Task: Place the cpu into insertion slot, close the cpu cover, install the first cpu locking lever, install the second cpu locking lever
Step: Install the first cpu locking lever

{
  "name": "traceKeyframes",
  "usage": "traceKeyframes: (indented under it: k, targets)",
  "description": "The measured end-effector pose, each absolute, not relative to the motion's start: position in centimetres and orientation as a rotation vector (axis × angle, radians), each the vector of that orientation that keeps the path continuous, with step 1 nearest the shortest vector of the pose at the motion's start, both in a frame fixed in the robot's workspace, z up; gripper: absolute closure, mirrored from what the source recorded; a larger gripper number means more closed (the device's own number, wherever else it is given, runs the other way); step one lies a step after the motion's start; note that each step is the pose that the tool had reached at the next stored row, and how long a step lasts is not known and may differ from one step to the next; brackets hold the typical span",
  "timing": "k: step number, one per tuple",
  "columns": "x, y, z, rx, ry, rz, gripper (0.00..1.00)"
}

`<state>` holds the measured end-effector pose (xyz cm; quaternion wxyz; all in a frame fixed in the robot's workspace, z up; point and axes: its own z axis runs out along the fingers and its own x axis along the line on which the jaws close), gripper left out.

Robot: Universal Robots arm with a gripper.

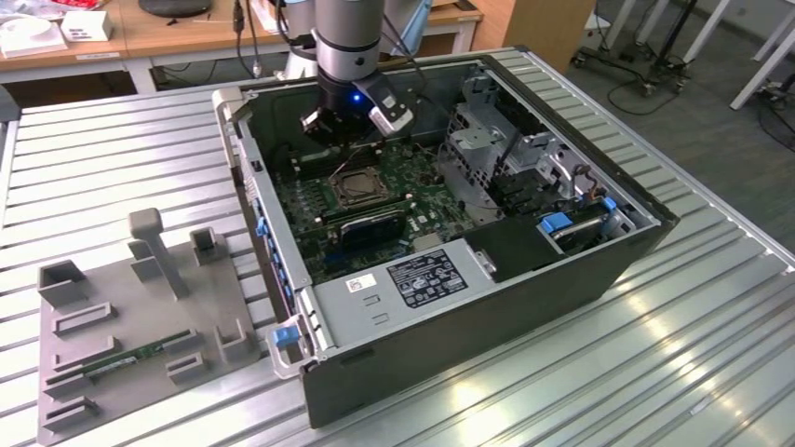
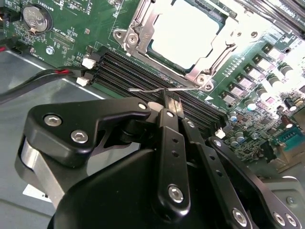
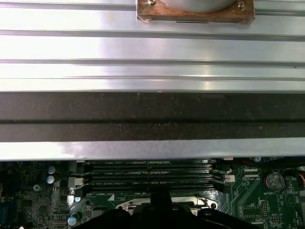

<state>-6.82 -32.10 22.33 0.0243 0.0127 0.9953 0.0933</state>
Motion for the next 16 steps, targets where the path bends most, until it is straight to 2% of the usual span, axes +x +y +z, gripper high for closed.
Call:
traceKeyframes:
  k: [16]
  targets:
    - [-6.29,-32.1,22.18,0.04,3.079,0.29,0.89]
